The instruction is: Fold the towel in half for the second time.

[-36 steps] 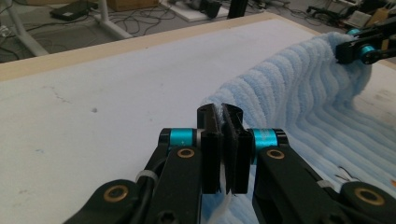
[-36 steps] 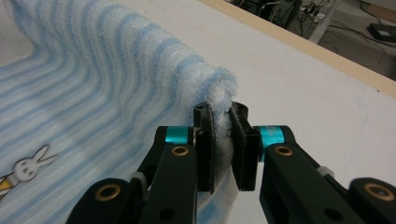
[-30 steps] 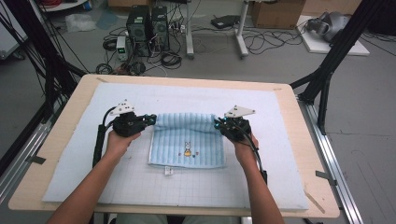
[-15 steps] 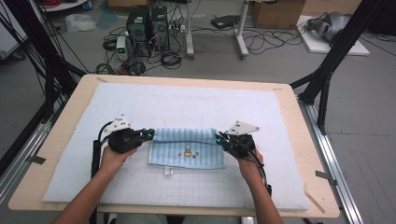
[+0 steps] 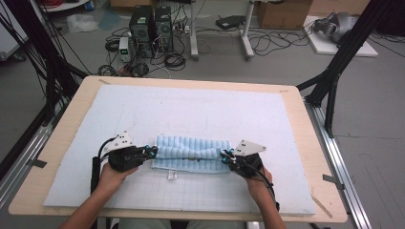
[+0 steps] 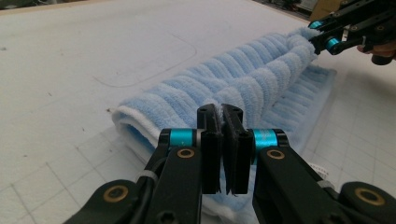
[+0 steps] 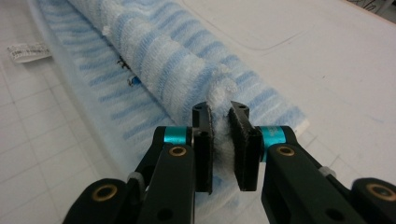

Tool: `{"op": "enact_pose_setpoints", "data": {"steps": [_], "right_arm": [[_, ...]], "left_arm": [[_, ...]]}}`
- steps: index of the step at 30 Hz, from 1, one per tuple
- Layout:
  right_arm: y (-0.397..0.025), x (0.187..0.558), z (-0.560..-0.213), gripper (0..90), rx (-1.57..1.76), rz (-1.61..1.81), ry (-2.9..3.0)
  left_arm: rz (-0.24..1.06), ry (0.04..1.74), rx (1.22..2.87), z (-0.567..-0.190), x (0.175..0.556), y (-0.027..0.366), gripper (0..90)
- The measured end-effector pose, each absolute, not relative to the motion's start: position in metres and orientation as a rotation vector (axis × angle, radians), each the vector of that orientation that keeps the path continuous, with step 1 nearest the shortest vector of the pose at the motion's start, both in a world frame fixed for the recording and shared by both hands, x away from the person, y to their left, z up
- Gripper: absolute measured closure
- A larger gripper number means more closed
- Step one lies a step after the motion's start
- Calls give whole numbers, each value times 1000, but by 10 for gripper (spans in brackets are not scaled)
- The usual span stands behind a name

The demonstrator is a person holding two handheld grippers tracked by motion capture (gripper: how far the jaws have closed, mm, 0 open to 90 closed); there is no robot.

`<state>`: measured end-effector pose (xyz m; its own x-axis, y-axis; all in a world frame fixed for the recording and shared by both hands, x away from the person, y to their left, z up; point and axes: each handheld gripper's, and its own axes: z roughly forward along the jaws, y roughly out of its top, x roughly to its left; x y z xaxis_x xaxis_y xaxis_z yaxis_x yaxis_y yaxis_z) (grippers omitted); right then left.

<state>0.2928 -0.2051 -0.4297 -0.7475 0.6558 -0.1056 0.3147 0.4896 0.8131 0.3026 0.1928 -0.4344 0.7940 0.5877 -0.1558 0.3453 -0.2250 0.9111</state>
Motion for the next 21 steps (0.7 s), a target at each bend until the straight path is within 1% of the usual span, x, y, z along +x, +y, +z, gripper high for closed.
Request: {"op": "enact_pose_setpoints", "data": {"steps": [2,4,6,8,9,13,16,18,21], "right_arm": [[-206,291,-430,792,795,1151,2339],[-208,291,-430,778,802,1154,2337],[-210,289,-429,744,811,1166,2329],[-212,287,-427,687,821,1187,2326],[-214,286,-426,673,826,1199,2325],[-221,281,-416,602,859,1317,2254],[-223,281,-408,571,878,1412,2211],[-218,284,-408,572,876,1395,2222],[-205,290,-418,576,865,1291,2295]], "left_arm": [[259,712,1845,-435,300,193,853],[257,721,1838,-435,299,194,827],[255,745,1822,-434,299,195,720],[257,780,1790,-430,300,198,626],[263,784,1774,-428,301,200,612],[268,788,1753,-426,305,200,604],[264,790,1775,-429,309,195,607],[262,807,1805,-433,311,190,622],[242,855,1865,-439,315,184,659]]}}
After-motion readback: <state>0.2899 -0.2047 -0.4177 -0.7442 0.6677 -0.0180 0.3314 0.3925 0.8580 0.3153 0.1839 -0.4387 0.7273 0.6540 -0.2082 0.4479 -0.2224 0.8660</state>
